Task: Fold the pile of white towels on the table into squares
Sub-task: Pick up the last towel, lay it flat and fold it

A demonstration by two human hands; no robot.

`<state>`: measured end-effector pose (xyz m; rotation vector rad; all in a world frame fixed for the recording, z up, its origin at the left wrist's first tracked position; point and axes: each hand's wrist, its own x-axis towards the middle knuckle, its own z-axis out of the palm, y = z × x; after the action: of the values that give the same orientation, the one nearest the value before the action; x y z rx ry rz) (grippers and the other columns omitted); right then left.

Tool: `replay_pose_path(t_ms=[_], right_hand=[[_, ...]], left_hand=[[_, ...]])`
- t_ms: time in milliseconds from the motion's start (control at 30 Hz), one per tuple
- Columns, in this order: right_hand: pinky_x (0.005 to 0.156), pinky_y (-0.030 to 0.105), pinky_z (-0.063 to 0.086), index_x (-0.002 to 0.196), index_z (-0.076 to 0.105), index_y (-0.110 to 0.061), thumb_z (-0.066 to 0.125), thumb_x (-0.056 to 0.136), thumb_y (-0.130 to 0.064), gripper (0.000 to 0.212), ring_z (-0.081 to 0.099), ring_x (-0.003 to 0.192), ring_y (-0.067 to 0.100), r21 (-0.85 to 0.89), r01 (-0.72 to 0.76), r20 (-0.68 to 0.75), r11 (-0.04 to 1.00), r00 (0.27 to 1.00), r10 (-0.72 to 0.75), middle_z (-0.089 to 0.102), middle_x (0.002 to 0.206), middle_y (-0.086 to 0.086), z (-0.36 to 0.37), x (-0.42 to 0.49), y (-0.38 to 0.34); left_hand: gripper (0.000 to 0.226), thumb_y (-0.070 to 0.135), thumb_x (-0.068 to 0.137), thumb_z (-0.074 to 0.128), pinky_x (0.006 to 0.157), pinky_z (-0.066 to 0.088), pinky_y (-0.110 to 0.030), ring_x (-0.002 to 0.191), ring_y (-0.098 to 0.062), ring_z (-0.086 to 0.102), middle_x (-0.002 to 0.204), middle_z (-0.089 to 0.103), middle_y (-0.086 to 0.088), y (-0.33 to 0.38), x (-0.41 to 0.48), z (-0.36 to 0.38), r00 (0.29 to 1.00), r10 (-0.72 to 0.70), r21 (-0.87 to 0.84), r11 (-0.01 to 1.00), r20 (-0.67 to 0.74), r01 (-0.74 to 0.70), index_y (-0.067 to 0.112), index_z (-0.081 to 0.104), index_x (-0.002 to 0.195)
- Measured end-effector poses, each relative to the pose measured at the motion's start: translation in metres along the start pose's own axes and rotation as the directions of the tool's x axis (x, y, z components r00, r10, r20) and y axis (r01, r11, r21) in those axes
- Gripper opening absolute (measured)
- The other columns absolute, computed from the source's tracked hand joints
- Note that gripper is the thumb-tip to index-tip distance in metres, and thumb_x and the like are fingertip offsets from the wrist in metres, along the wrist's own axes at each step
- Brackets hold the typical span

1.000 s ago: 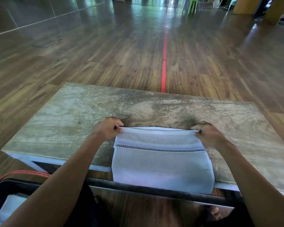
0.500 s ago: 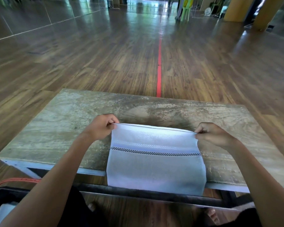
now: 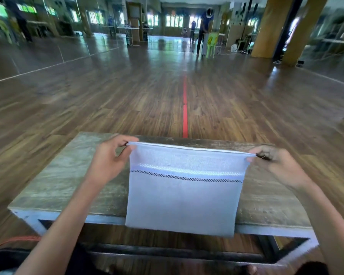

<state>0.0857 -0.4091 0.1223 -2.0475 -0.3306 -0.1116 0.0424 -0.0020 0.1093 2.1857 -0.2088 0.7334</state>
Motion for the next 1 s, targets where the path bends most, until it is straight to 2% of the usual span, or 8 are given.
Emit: replay_pose_path(t_ms=[167, 267, 400, 567, 700, 800, 900, 1000], right_hand=[[0.07, 0.015, 0.045, 0.083, 0.072, -0.03, 0.072, 0.071, -0.037, 0.014, 0.059, 0.08, 0.012, 0.11, 0.075, -0.102, 0.991, 0.993, -0.064, 0.072, 0.085, -0.006, -0.003, -0.012, -0.024], [0.067, 0.02, 0.044, 0.088, 0.071, -0.022, 0.073, 0.066, -0.053, 0.038, 0.057, 0.076, 0.011, 0.132, 0.098, -0.094, 0.986, 0.992, -0.086, 0.07, 0.084, -0.005, -0.008, -0.018, -0.028], [0.061, 0.012, 0.045, 0.082, 0.071, -0.018, 0.062, 0.085, -0.013, 0.011, 0.056, 0.069, 0.005, 0.198, 0.155, -0.114, 0.968, 0.984, -0.134, 0.067, 0.075, -0.008, -0.017, -0.024, -0.047], [0.06, 0.011, 0.039, 0.09, 0.066, -0.003, 0.057, 0.087, -0.011, 0.013, 0.048, 0.065, 0.003, 0.252, 0.237, -0.155, 0.938, 0.967, -0.202, 0.062, 0.072, -0.006, -0.029, -0.03, -0.07], [0.058, 0.007, 0.04, 0.089, 0.067, -0.006, 0.056, 0.091, -0.007, 0.012, 0.055, 0.065, -0.001, 0.14, 0.166, -0.009, 0.976, 0.986, -0.166, 0.067, 0.075, -0.006, -0.038, -0.011, -0.077], [0.069, 0.01, 0.046, 0.089, 0.069, -0.01, 0.061, 0.089, -0.008, 0.009, 0.063, 0.079, 0.008, -0.075, 0.106, 0.108, 0.991, 0.989, -0.098, 0.073, 0.088, 0.003, -0.043, 0.026, -0.069], [0.072, 0.01, 0.045, 0.086, 0.067, -0.011, 0.063, 0.087, -0.001, 0.011, 0.061, 0.087, 0.019, -0.217, 0.08, 0.128, 0.973, 0.99, -0.053, 0.07, 0.094, 0.015, -0.041, 0.063, -0.061], [0.072, 0.016, 0.044, 0.08, 0.066, -0.025, 0.065, 0.086, -0.006, 0.02, 0.062, 0.085, 0.02, -0.322, 0.101, -0.012, 0.941, 0.994, -0.11, 0.07, 0.09, 0.012, -0.042, 0.09, -0.068]], left_hand=[[0.025, 0.011, 0.088, 0.064, 0.08, 0.042, -0.009, 0.083, 0.006, 0.06, 0.091, 0.069, 0.022, 0.011, 0.001, -0.01, 0.997, -0.076, -0.147, 0.986, 0.004, 0.076, 0.035, 0.065, 0.094], [0.016, 0.007, 0.089, 0.061, 0.074, 0.041, -0.005, 0.079, 0.008, 0.059, 0.084, 0.069, 0.024, 0.023, 0.001, -0.015, 0.993, -0.112, -0.302, 0.946, 0.029, 0.115, 0.02, 0.066, 0.096], [0.013, 0.017, 0.083, 0.061, 0.077, 0.046, -0.009, 0.08, 0.003, 0.06, 0.083, 0.071, 0.017, 0.044, 0.002, -0.033, 0.997, -0.079, -0.483, 0.873, -0.012, 0.063, 0.02, 0.067, 0.094], [0.015, 0.016, 0.08, 0.062, 0.077, 0.047, -0.01, 0.08, -0.001, 0.06, 0.083, 0.071, 0.011, 0.065, 0.006, -0.052, 0.998, -0.042, -0.567, 0.823, -0.039, 0.013, 0.022, 0.072, 0.089], [0.019, 0.005, 0.086, 0.06, 0.077, 0.045, -0.005, 0.084, 0.002, 0.064, 0.088, 0.074, 0.01, 0.063, 0.027, -0.059, 0.97, -0.072, -0.391, 0.906, 0.23, 0.16, 0.015, 0.068, 0.101], [0.028, -0.002, 0.088, 0.06, 0.08, 0.049, -0.011, 0.086, -0.003, 0.067, 0.084, 0.074, 0.01, 0.046, 0.059, -0.055, 0.915, -0.097, -0.154, 0.974, 0.391, 0.169, 0.024, 0.071, 0.088], [0.027, 0.005, 0.087, 0.064, 0.09, 0.051, -0.033, 0.093, -0.022, 0.068, 0.09, 0.073, -0.006, 0.029, 0.095, -0.044, 0.934, -0.082, 0.121, 0.992, 0.349, 0.042, 0.03, 0.068, 0.081], [0.011, 0.011, 0.088, 0.062, 0.079, 0.043, -0.021, 0.088, -0.021, 0.066, 0.093, 0.072, -0.006, 0.035, 0.119, -0.038, 0.987, 0.003, 0.306, 0.95, 0.162, -0.053, 0.016, 0.072, 0.092]])
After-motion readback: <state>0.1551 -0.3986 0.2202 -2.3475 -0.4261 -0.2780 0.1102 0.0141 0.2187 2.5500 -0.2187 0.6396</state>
